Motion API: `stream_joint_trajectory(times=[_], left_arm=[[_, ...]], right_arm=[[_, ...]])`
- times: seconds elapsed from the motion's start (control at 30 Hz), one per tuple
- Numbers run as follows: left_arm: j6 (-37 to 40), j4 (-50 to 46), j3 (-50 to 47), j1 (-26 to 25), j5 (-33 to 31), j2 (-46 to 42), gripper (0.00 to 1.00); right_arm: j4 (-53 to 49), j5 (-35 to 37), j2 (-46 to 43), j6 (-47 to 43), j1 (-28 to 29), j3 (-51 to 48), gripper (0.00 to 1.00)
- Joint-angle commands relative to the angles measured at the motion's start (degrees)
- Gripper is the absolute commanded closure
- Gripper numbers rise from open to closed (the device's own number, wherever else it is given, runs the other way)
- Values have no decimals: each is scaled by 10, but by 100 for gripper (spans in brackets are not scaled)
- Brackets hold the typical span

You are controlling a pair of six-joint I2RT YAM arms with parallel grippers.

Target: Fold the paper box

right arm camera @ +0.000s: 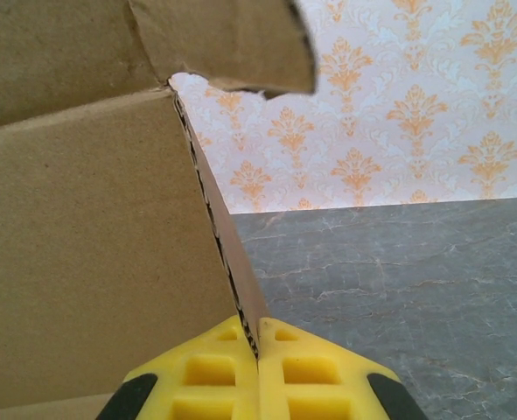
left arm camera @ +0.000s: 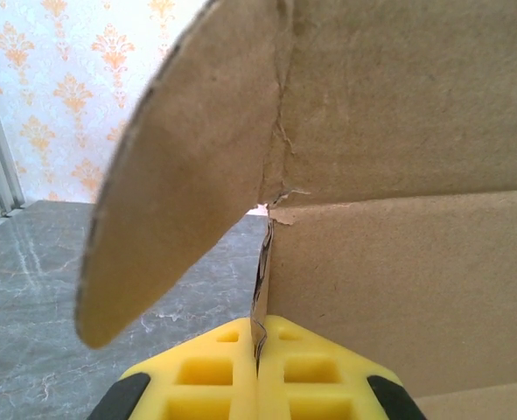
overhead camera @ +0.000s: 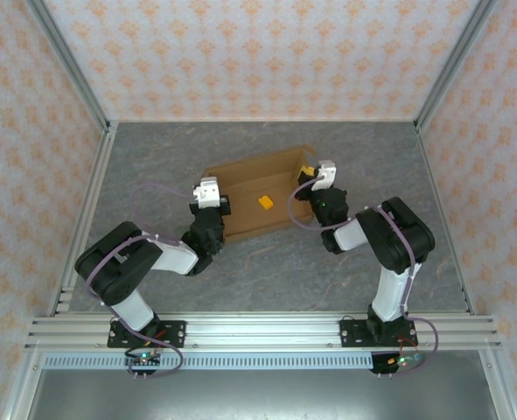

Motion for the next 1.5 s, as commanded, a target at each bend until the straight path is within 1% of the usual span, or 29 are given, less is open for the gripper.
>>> stream_joint_trajectory(times=[0.0,0.37,0.67,0.87,1.03,1.27,1.47], left_arm=[[9,2,-25,-5,-39,3,100],[6,7,-43,-36,-69,17,100],[-4,20,-67,-45,-88,27,100],[-4,29,-76,-54,-100,33,100],[-4,39,-80,-55,-108,43,100],[-8,42,-82,-56,-121,48,100],[-14,43,-83,-57,-125,55,100]], right_arm=[[4,2,-9,-1,1,-23,100],[26,12,-8,12,8,-58,99],[30,35,-13,16,15,-73,98],[10,45,-34,23,17,-83,93],[-55,48,-64,48,20,-77,91],[-76,58,-75,79,26,-85,90],[-80,81,-79,86,39,-92,89]])
